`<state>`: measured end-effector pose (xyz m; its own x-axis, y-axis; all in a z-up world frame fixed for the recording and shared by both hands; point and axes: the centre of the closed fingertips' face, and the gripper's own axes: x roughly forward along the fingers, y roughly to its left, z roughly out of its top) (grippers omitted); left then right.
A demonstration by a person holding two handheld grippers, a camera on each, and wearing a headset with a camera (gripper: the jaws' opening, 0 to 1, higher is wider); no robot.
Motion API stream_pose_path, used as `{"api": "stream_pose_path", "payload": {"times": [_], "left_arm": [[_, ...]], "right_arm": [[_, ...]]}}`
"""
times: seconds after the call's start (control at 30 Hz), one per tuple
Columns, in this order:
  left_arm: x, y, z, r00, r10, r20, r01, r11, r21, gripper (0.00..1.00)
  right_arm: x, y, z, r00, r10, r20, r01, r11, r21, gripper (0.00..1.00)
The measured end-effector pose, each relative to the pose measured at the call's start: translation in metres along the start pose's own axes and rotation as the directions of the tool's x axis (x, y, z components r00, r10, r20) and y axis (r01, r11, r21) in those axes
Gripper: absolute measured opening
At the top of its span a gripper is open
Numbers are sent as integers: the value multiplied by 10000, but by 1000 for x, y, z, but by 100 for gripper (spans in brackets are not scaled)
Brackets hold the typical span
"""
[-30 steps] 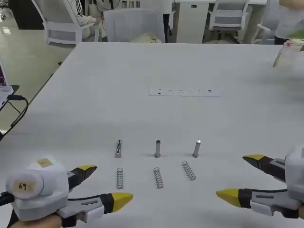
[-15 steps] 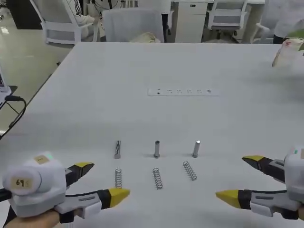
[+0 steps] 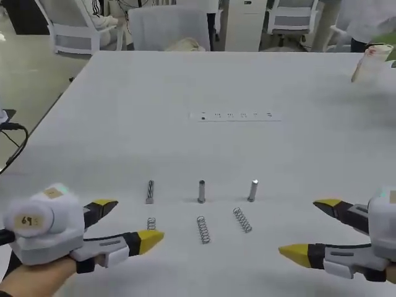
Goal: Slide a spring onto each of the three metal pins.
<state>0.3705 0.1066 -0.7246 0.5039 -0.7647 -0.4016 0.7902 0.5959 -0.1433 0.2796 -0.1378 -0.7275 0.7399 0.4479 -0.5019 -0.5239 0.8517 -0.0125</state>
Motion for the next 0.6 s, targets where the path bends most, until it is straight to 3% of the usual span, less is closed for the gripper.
{"api": "stream_pose_path", "payload": {"times": [0.6], "left_arm": [[25,18,15,9999,51,-157,-47,9997,249,72]], "right_arm": [[0,0,-2,10000,-8,-43,8,10000,91,75]]}}
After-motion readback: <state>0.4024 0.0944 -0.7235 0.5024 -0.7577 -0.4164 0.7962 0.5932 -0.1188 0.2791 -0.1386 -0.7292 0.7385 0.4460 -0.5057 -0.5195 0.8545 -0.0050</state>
